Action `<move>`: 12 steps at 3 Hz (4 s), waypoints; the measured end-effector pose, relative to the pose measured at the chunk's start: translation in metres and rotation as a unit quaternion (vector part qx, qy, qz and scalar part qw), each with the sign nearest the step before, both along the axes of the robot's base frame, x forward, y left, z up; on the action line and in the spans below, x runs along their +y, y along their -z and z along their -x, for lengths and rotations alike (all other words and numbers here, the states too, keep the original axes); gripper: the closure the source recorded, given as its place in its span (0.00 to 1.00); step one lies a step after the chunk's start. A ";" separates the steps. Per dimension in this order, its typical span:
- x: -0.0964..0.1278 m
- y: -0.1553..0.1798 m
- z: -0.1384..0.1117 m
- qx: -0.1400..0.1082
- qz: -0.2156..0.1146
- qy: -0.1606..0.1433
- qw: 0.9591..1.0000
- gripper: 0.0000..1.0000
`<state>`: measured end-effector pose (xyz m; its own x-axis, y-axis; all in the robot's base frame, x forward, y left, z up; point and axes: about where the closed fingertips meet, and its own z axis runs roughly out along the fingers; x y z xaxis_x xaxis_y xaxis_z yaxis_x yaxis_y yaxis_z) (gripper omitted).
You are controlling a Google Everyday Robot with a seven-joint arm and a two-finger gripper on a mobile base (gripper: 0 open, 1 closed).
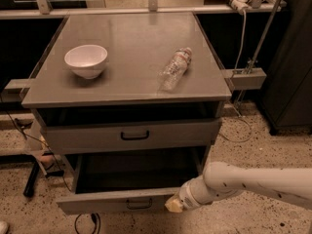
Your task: Close middle drawer
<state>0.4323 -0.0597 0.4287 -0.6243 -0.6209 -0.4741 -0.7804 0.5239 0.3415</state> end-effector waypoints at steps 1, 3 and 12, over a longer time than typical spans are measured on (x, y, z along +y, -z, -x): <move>0.000 0.000 0.000 0.000 0.000 0.000 1.000 0.11; 0.000 0.000 0.000 0.000 0.000 0.000 1.000 0.00; -0.012 0.027 -0.150 -0.101 0.071 0.111 0.986 1.00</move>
Offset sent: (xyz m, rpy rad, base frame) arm 0.0000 0.0000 0.0000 0.0000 0.0000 0.0000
